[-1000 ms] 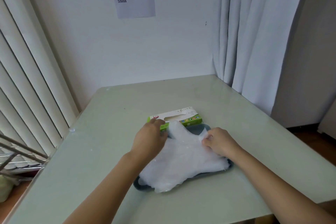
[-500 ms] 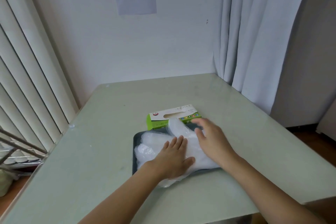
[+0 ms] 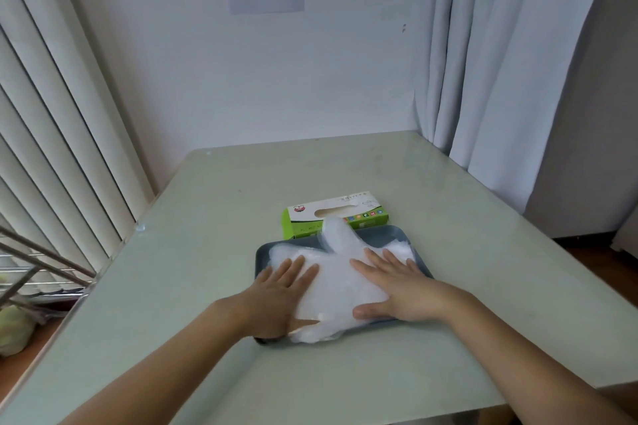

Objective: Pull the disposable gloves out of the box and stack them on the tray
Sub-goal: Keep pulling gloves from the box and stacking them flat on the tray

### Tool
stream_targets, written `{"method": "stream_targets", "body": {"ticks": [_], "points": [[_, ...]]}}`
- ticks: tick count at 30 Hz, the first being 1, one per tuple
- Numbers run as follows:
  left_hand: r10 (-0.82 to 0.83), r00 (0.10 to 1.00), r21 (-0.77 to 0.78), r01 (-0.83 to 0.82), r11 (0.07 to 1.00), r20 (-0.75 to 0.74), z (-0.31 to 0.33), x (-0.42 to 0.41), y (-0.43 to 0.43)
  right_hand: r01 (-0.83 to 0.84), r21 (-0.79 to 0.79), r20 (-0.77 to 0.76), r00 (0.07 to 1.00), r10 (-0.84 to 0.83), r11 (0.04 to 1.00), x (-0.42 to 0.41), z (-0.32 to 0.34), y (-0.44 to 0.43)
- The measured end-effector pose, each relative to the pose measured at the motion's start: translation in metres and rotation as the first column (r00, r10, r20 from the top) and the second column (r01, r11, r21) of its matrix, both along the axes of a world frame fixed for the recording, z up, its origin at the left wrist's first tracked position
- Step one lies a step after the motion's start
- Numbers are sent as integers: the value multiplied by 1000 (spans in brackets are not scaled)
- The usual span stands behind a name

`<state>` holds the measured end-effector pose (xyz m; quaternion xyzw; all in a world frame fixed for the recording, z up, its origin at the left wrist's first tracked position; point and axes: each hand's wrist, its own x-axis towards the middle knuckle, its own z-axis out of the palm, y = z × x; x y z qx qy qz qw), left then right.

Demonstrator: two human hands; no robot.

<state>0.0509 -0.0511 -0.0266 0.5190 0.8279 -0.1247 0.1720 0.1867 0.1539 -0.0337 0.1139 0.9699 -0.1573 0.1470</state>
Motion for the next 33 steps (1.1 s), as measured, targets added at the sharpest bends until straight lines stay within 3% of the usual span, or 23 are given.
{"method": "stream_targets", "body": {"ticks": [7, 10, 12, 15, 21, 27, 33], "points": [[142, 990, -93, -141, 986, 1, 17, -8, -9, -8, 16, 50, 999, 8, 1000, -7, 25, 4], [213, 973, 74, -219, 973, 85, 32, -20, -3, 35, 23, -77, 996, -33, 999, -21, 39, 10], [289, 946, 282, -320, 904, 147, 39, -34, 3, 57, 5, -229, 972, -55, 998, -37, 44, 19], [378, 866, 493, -497, 714, 326, 41, -57, 14, 62, -23, -348, 935, -66, 998, -63, 47, 33], [343, 797, 563, -596, 572, 496, 26, -97, 39, 58, -32, -420, 905, -66, 998, -117, 38, 61], [295, 840, 521, -520, 677, 455, 10, -108, 59, -40, 15, -370, 928, 43, 999, -146, 22, 71], [216, 795, 530, -553, 643, 567, -15, -120, 65, -128, 90, -270, 952, 148, 988, -160, 19, 75]]}}
